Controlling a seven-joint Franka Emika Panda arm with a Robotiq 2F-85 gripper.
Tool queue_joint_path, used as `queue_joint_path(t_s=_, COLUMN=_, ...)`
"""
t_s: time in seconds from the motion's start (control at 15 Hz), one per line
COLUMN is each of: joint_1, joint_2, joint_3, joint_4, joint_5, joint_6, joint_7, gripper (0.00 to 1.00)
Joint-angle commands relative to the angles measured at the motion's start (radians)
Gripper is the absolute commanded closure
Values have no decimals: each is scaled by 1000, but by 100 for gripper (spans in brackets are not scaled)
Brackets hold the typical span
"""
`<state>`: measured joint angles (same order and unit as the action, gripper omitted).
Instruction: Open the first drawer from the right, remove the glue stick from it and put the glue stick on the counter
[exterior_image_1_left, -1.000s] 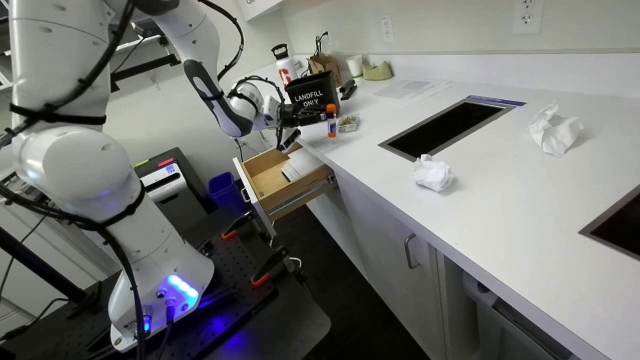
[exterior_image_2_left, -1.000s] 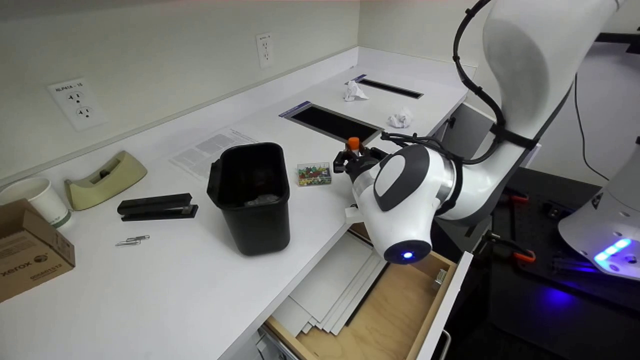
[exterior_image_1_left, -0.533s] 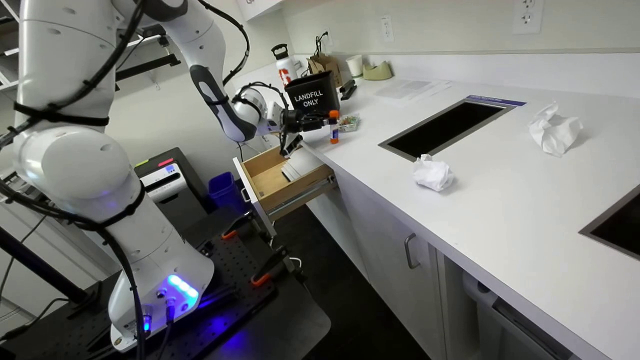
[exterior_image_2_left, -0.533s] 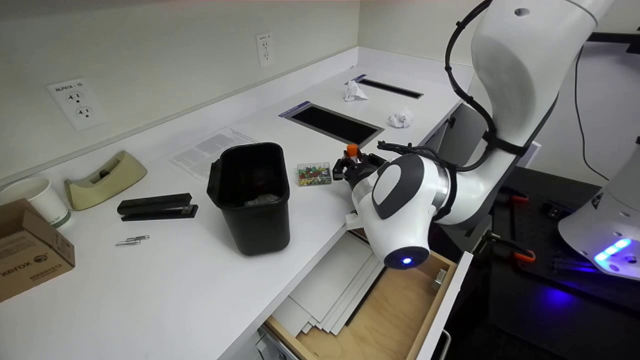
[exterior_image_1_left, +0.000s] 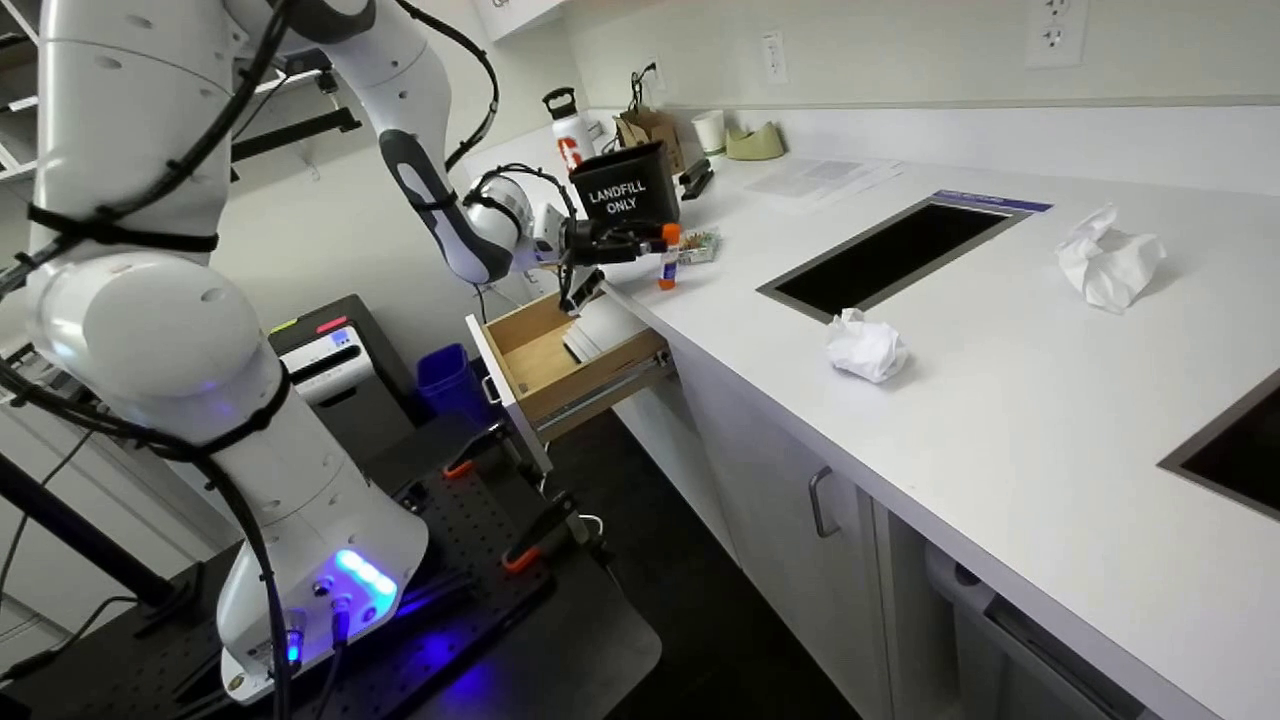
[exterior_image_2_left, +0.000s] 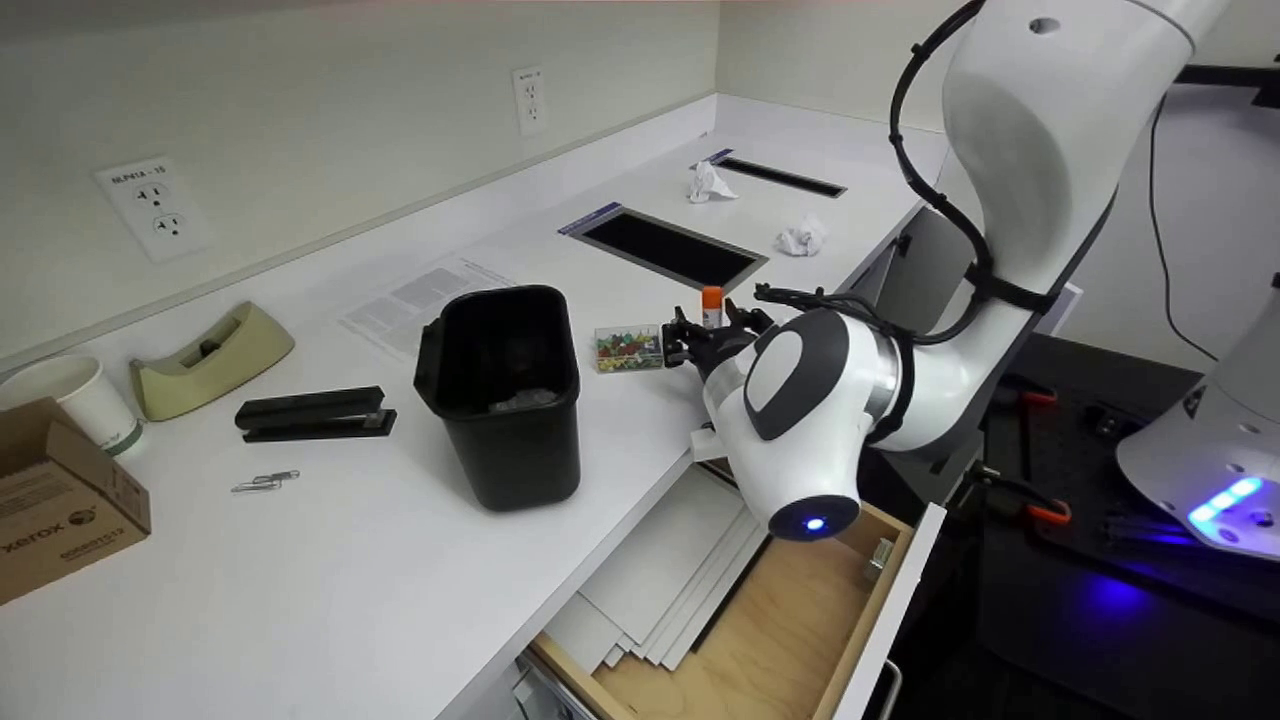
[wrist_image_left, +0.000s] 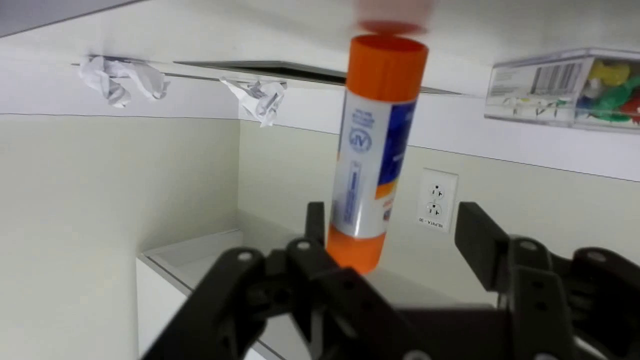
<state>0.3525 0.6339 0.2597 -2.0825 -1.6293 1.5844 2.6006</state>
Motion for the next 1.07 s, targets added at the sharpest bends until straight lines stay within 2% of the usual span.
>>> queue_joint_path(t_s=0.0, joint_1=-12, joint_2=-27, joint_3=18, joint_4=-10, joint_5=-4, joint_6=3, joint_7=-1, gripper=1)
queue_joint_path(t_s=0.47, joint_1=-8, joint_2=-88, joint_3=44, joint_4=-36, joint_5=34, joint_6=-5, joint_7=-1, gripper=0)
queue_joint_path(t_s=0.73, joint_1=-16, joint_2=-225, joint_3=76, joint_4=-133, joint_5=114, joint_6=9, joint_7=-17, gripper=0)
queue_joint_path(t_s=1.0, joint_1=-32, joint_2=-421, joint_3=91, joint_4=-240, joint_5=222, joint_6=32, joint_7=-81, gripper=0)
